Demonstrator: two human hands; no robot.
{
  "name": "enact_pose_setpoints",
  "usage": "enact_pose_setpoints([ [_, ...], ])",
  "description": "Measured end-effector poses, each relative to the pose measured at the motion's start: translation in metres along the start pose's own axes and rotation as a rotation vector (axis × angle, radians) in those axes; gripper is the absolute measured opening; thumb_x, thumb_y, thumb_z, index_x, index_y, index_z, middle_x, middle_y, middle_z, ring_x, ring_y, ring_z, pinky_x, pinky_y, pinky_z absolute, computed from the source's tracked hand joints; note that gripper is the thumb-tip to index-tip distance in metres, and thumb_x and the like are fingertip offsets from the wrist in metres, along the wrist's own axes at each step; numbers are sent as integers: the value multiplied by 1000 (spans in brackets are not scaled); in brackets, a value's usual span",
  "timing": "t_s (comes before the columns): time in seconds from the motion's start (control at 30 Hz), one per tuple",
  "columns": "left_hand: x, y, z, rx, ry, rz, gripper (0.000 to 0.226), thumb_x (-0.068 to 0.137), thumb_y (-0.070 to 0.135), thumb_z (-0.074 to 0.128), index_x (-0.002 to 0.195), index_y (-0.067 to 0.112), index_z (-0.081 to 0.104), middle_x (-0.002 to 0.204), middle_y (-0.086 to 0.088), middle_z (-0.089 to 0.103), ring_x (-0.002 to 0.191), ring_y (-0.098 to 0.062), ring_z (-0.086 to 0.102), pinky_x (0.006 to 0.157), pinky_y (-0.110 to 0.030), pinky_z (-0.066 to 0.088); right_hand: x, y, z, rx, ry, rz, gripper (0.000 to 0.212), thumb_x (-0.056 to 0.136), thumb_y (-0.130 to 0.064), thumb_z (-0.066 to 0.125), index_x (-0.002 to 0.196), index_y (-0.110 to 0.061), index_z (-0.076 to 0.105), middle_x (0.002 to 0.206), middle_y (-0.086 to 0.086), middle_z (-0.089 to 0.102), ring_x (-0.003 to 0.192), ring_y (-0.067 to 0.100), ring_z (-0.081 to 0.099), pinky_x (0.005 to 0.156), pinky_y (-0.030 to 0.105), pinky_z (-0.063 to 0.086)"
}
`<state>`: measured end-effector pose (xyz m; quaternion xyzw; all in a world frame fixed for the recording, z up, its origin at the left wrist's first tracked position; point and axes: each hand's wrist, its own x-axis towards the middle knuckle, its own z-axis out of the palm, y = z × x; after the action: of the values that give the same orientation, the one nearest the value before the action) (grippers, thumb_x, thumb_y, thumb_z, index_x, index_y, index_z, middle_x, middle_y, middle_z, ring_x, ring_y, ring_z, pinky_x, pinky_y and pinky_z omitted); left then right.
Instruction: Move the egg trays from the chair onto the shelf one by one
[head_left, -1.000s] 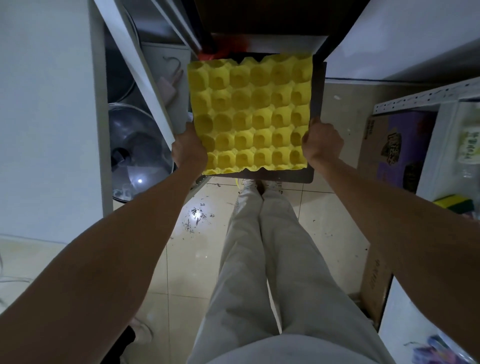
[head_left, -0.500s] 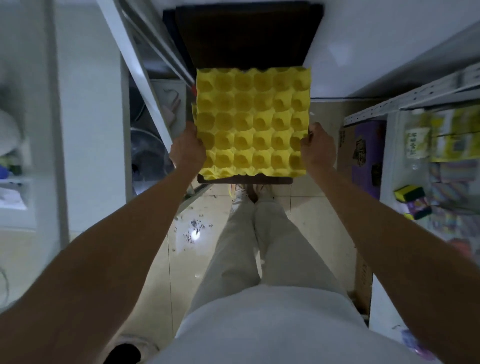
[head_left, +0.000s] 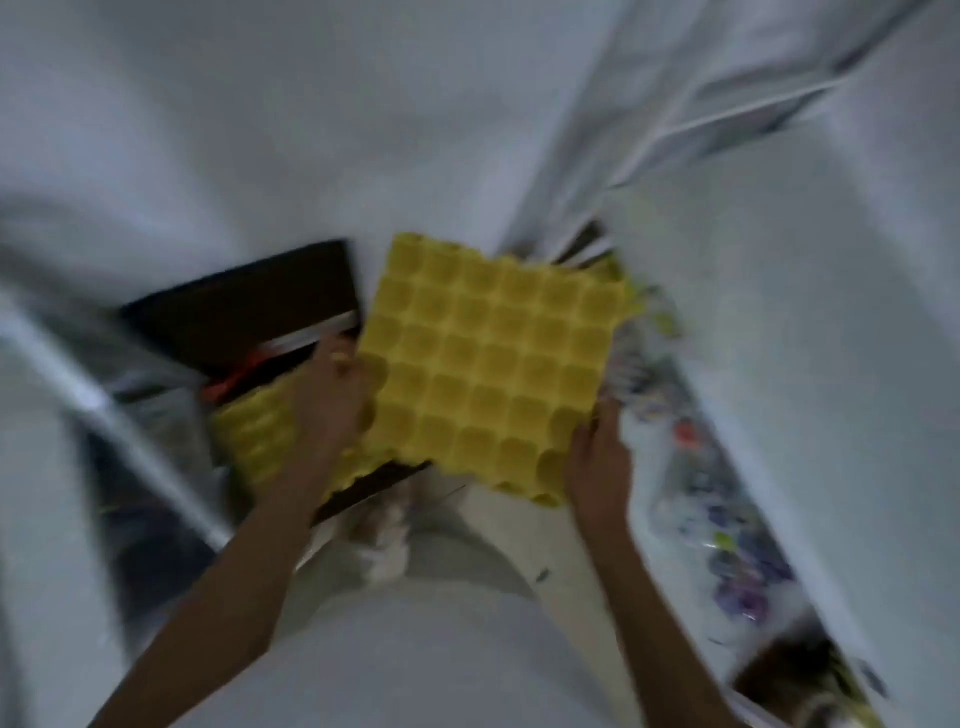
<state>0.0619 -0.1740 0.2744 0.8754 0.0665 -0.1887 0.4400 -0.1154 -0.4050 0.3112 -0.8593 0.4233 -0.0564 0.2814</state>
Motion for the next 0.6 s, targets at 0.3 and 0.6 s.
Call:
enact_pose_setpoints([
  [0.3, -94, 99, 88, 109, -598, 240, 35, 100, 18, 56, 133, 14, 66, 122, -13, 70, 110, -34, 64, 86, -37, 47, -116, 90, -118, 129, 460, 391, 26, 95, -5, 54, 94, -25, 37, 65, -5, 49, 54, 16, 49, 46, 27, 31],
  [0.6, -162, 139, 122, 388, -594, 521, 30, 95, 14, 57, 123, 15, 68, 103, -7, 69, 89, -21, 59, 81, -35, 46, -149, 155, -157, 332, 509, 567, 23, 93, -9, 59, 105, -25, 47, 78, -19, 55, 65, 2, 52, 53, 22, 35],
])
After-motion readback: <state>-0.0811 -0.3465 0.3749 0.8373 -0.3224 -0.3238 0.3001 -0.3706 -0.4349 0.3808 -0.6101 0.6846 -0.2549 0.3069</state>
